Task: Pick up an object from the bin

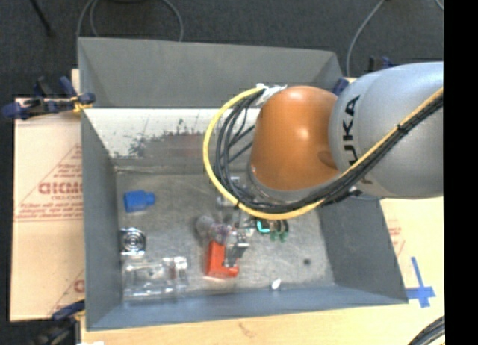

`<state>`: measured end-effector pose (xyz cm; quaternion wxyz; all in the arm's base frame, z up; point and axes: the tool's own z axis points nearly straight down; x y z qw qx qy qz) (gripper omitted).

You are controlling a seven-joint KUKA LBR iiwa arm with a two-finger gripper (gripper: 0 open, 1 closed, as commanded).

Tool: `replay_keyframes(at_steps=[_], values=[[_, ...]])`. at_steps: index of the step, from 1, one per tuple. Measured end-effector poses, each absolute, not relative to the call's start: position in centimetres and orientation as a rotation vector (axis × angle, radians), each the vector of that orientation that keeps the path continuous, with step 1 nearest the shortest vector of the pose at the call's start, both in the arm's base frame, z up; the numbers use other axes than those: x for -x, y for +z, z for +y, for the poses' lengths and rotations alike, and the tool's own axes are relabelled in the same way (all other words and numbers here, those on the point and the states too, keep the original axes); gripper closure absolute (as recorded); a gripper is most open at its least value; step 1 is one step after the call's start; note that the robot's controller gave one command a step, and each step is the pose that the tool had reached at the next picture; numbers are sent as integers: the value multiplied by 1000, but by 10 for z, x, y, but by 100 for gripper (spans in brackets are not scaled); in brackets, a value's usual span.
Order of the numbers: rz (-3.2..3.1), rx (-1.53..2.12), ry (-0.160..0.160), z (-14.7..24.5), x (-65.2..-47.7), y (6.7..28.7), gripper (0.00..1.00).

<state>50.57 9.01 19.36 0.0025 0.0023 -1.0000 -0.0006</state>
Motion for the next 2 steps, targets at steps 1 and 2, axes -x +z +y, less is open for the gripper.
replay_keyframes(at_steps=[1, 2], values=[[-3150, -71, -4, 86, -516, 74, 0], [-3157, -65, -10, 87, -517, 77, 100]])
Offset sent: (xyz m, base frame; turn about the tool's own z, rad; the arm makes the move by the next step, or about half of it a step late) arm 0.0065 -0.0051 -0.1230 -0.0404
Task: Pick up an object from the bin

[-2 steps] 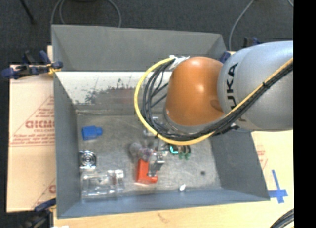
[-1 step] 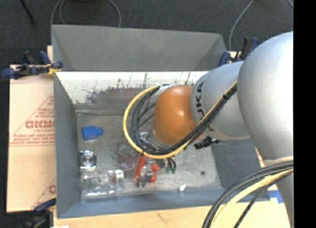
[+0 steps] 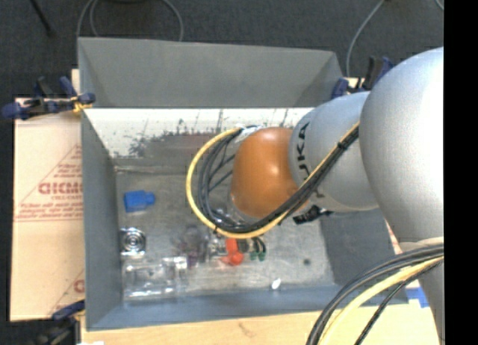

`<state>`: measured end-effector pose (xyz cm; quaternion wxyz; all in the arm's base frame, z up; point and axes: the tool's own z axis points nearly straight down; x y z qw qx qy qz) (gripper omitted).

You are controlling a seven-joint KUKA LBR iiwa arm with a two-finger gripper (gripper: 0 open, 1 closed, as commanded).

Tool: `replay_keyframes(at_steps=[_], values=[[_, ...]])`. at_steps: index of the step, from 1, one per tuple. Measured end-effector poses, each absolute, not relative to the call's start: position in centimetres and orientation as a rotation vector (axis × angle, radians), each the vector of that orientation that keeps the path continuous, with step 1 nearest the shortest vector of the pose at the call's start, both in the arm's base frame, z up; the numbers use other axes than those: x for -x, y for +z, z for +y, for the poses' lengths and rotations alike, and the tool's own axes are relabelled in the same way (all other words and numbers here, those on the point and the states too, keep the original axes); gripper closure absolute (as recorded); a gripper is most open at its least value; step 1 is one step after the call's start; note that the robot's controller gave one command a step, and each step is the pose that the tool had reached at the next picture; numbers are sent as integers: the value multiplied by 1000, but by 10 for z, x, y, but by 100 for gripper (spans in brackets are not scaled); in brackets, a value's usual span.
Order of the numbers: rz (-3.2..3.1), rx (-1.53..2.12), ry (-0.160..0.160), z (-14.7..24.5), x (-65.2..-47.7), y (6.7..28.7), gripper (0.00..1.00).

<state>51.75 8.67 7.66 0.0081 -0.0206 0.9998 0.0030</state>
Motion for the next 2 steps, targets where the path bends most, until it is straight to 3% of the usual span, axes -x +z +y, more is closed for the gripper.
replay_keyframes(at_steps=[1, 2], values=[[3133, 48, 5, 80, -507, 135, 100], [3141, 89, 0, 77, -507, 126, 100]])
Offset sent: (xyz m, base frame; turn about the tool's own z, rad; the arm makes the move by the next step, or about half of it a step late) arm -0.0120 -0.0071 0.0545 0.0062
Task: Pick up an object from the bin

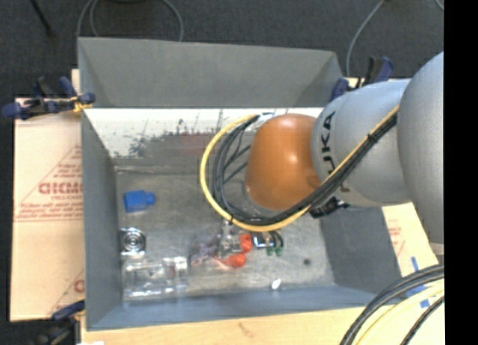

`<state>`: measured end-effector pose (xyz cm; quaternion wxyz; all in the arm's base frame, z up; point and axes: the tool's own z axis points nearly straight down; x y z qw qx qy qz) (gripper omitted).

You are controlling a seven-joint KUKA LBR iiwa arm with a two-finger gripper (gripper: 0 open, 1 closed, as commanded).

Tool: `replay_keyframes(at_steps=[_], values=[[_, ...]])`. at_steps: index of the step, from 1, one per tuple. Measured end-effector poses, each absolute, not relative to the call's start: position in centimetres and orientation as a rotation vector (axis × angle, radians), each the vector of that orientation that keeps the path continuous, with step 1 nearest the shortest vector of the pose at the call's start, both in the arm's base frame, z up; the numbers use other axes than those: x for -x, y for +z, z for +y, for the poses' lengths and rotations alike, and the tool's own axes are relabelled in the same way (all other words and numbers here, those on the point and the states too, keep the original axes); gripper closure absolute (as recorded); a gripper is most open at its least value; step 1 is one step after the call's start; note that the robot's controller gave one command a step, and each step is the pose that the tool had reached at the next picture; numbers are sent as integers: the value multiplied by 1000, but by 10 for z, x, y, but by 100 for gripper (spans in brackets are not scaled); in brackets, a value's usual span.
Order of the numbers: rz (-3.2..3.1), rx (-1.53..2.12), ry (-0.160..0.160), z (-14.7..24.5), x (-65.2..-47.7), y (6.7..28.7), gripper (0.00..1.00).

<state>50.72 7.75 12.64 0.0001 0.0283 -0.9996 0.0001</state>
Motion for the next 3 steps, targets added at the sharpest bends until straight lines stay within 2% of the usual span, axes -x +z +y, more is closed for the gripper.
replay_keyframes(at_steps=[1, 2, 3], values=[[-3147, 7, -4, 75, -507, 145, 100], [-3152, 70, -4, 72, -508, 231, 100], [-3144, 70, -2, 72, -506, 226, 0]])
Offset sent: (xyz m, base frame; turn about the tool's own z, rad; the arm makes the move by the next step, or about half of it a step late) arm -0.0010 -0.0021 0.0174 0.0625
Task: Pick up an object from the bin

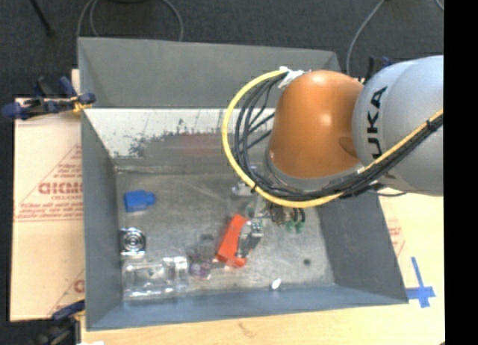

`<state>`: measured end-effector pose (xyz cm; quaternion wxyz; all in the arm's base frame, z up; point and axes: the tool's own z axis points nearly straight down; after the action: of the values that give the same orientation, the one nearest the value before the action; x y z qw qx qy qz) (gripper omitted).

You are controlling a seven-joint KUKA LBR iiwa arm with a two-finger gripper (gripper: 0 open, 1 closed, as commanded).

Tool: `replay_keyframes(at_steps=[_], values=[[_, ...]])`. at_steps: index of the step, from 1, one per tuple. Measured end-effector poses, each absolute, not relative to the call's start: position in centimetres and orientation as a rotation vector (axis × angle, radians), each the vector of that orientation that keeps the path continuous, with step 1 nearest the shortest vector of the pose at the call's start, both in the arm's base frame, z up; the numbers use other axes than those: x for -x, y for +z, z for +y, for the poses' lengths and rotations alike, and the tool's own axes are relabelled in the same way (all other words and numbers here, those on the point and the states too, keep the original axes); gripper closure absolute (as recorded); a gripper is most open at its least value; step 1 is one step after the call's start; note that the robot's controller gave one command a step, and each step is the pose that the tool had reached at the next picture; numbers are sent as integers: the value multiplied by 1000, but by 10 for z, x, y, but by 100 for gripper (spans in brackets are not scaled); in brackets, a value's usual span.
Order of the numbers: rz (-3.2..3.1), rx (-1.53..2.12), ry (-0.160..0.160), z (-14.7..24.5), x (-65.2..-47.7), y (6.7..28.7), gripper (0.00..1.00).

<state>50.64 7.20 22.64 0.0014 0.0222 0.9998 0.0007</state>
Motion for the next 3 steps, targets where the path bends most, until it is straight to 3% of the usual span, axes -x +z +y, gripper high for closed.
replay_keyframes(at_steps=[1, 2, 3], values=[[3113, -393, 8, 48, -542, 75, 0], [3098, -391, 12, 48, -544, 77, 100], [3085, -514, 16, 47, -545, 76, 100]])
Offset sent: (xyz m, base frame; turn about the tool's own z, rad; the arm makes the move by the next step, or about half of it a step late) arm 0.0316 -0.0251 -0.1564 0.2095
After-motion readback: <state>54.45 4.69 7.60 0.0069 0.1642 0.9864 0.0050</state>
